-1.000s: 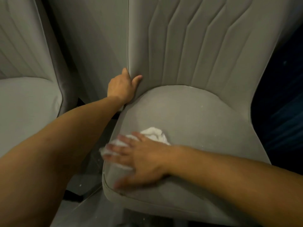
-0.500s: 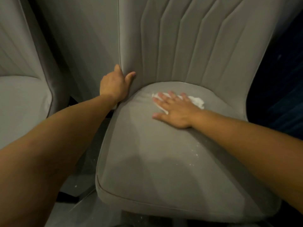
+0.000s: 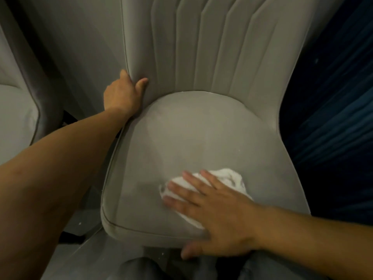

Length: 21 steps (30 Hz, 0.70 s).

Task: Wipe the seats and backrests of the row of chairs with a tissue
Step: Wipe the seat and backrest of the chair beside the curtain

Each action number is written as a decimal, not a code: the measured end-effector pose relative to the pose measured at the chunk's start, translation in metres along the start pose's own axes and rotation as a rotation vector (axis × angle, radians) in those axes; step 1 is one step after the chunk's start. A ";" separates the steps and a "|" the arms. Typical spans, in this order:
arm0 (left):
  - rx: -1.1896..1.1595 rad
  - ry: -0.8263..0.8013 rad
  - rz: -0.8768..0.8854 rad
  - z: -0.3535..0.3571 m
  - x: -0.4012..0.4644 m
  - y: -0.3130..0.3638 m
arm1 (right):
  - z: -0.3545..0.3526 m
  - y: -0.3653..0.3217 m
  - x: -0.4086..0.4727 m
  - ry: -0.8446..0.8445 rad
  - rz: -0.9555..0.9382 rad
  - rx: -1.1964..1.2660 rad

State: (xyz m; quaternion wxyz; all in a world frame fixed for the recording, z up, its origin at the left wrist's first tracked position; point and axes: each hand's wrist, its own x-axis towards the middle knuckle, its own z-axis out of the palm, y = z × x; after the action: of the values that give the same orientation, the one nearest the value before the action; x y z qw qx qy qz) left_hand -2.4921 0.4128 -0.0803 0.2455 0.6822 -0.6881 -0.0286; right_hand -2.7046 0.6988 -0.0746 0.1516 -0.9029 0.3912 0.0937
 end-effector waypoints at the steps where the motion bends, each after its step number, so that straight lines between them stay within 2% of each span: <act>1: -0.003 0.000 -0.002 0.000 0.000 0.001 | 0.004 -0.002 -0.010 0.018 -0.008 -0.012; 4: -0.005 0.003 -0.007 0.000 -0.001 0.003 | 0.003 0.021 -0.009 0.016 0.113 -0.027; 8: -0.001 0.014 -0.031 -0.001 -0.003 0.005 | -0.019 0.111 0.027 0.054 0.452 -0.036; 11: -0.002 0.016 -0.031 -0.001 -0.005 0.007 | -0.031 0.158 0.047 0.073 0.587 0.061; 16: 0.003 0.004 -0.051 -0.004 -0.007 0.008 | -0.030 0.157 0.046 0.100 0.596 0.098; 21: -0.003 0.003 -0.060 -0.003 -0.007 0.010 | -0.012 0.109 -0.011 0.032 0.518 0.068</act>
State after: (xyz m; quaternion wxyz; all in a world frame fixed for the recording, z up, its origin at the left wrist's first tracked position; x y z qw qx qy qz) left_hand -2.5003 0.4207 -0.0759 0.2467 0.7022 -0.6669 -0.0360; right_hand -2.7917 0.6319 -0.0822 0.1467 -0.7682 0.6147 0.1020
